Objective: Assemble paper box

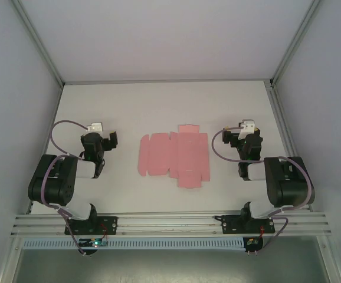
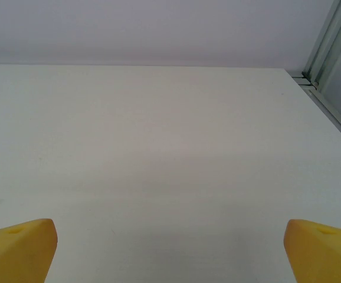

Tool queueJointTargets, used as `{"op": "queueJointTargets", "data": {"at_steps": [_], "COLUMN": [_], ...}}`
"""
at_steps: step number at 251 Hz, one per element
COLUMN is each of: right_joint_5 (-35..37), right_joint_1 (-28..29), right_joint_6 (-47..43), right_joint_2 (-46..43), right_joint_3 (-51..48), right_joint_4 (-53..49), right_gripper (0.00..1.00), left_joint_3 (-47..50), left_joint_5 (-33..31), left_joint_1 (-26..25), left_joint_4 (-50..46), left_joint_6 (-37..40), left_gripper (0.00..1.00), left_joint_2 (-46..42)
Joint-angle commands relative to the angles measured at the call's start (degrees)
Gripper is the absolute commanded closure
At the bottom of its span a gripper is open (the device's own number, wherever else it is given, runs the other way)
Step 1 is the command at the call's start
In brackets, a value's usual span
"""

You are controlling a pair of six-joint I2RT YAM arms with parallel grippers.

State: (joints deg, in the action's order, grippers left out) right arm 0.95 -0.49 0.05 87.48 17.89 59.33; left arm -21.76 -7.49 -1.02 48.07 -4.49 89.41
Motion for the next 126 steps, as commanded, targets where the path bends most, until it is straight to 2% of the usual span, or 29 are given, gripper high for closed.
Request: {"op": "queueJointTargets", "data": {"at_steps": [1, 126], "right_joint_5": [-0.54, -0.63], "right_joint_1": [0.4, 0.32], "right_joint_6": [0.85, 1.0], "right_joint_2": [-0.44, -0.37], "right_joint_3": [0.67, 0.84], "right_joint_4": [0.47, 0.26], "right_gripper": [0.02, 0.02], "left_joint_3": [-0.52, -0.42], "left_joint_5": [0.01, -0.04], "left_joint_1": [0.66, 0.66], "left_joint_4": [2.48, 2.52], "left_joint_6": [1.02, 0.98], "left_gripper": [0.0, 0.0], "left_joint_2": [-0.28, -0.28]}}
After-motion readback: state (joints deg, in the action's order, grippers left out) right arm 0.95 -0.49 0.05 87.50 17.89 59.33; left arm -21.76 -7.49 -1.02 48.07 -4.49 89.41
